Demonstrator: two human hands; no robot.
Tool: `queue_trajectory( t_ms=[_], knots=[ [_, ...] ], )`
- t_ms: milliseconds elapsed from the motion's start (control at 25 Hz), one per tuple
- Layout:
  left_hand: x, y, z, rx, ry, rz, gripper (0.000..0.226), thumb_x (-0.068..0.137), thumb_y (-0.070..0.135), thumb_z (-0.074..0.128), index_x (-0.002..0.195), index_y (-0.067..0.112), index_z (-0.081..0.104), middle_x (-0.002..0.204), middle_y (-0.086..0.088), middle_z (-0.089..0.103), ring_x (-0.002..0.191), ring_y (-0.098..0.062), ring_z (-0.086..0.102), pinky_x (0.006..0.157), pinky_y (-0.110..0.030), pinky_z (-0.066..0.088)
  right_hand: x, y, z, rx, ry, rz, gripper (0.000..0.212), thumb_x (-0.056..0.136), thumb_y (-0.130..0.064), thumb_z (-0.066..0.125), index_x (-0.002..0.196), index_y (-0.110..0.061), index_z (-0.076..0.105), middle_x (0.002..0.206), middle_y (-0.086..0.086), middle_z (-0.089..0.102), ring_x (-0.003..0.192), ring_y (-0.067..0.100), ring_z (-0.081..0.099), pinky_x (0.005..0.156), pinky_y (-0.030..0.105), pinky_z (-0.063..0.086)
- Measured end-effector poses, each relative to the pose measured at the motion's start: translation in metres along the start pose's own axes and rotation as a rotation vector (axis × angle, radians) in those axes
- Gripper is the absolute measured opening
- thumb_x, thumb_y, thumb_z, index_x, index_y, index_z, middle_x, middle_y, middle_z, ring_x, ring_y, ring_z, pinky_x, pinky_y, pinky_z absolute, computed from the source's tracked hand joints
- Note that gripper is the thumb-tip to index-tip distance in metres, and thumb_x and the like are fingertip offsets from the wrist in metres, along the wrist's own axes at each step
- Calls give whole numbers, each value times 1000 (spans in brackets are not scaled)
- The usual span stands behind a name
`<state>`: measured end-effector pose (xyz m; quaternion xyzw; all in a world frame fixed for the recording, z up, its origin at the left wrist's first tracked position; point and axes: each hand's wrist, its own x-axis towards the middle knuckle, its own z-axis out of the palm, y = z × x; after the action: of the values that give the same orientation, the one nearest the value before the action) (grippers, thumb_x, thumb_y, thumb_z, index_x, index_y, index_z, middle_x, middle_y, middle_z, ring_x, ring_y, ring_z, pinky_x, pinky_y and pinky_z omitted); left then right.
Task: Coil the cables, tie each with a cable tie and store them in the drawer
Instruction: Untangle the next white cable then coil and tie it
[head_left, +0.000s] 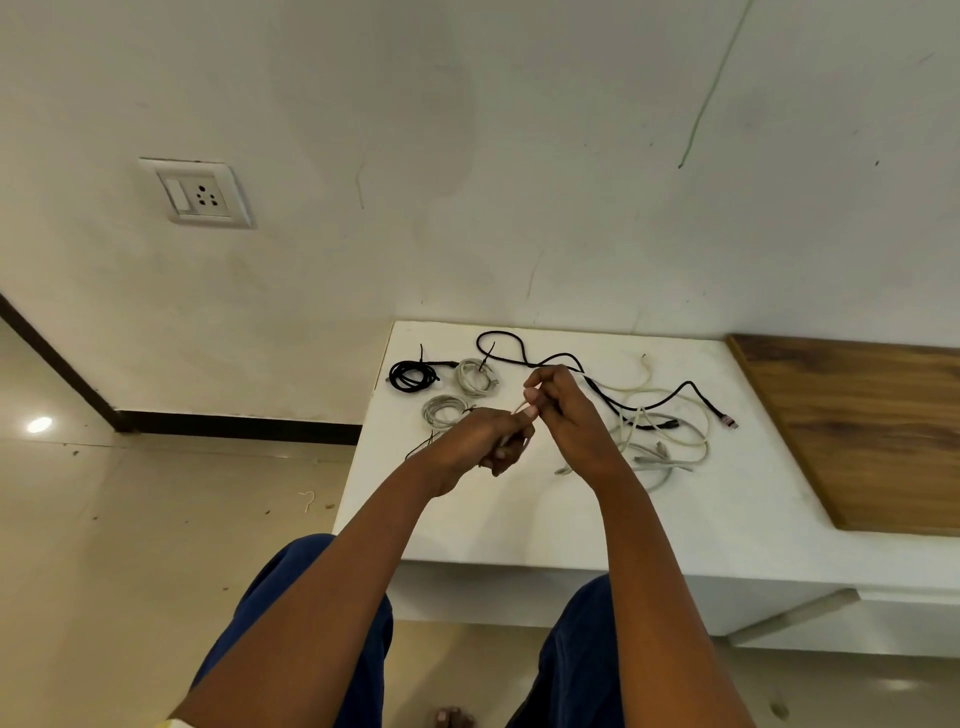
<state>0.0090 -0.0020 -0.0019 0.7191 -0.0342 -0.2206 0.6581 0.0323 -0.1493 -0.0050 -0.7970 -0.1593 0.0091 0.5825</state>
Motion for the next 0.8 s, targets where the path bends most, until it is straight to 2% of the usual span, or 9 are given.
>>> queue_trajectory(
  t_ms=[80,160,280,360,440,560,640,720,800],
  knots=[
    [-2,5,-5,-239,-8,14,35,98,40,42,73,16,49,47,7,30,41,-9,26,46,-19,31,-1,4,-3,-111,5,-9,6,97,-20,49,94,-21,54,74,-11,53,65,-1,45,64,9,37],
    [-4,9,-11,-428,30,15,35,97,40,42,72,17,48,48,7,27,40,-9,22,43,-18,31,-3,12,-13,-254,-5,-21,14,98,-21,48,95,-13,60,80,-12,56,68,-3,50,61,8,39],
    [-6,12,-16,-524,80,25,35,97,42,41,72,17,49,50,6,27,41,-10,21,44,-19,32,0,23,-34,-606,-16,-39,20,98,-19,47,97,-13,66,93,-5,65,86,13,55,79,33,44],
    [-6,12,-16,-582,113,65,34,99,38,37,74,17,47,48,7,28,40,-10,21,45,-20,30,8,23,-50,-836,-4,-6,20,96,-30,50,95,-19,67,95,-3,68,94,21,56,82,35,37],
    [-6,11,-15,-658,152,112,33,100,34,35,74,16,46,48,8,29,39,-9,22,45,-21,28,17,15,-64,-955,17,40,23,91,-42,55,92,-22,67,89,-6,69,95,18,58,83,33,34],
    [-5,12,-15,-746,184,180,34,101,32,34,74,16,46,48,7,29,39,-9,22,45,-21,27,29,2,-76,-864,21,82,25,80,-51,66,80,-26,68,67,-9,62,76,11,58,81,31,38],
    [-5,13,-21,-838,225,215,36,102,33,33,74,16,47,47,8,30,37,-7,23,42,-19,28,33,-6,-82,-637,-50,150,25,76,-50,70,79,-25,70,64,-7,58,66,10,54,72,27,41],
    [-6,13,-30,-862,270,221,35,102,33,34,74,16,47,47,8,30,36,-7,23,39,-18,27,34,-12,-90,-380,-81,219,20,87,-37,62,87,-20,73,85,0,69,83,11,60,81,27,43],
    [-8,11,-36,-826,275,191,35,100,34,37,72,16,47,47,7,29,36,-7,22,39,-19,27,39,-14,-99,-286,-11,220,23,95,-27,53,90,-15,72,101,2,70,95,14,57,85,25,41]
  ],
)
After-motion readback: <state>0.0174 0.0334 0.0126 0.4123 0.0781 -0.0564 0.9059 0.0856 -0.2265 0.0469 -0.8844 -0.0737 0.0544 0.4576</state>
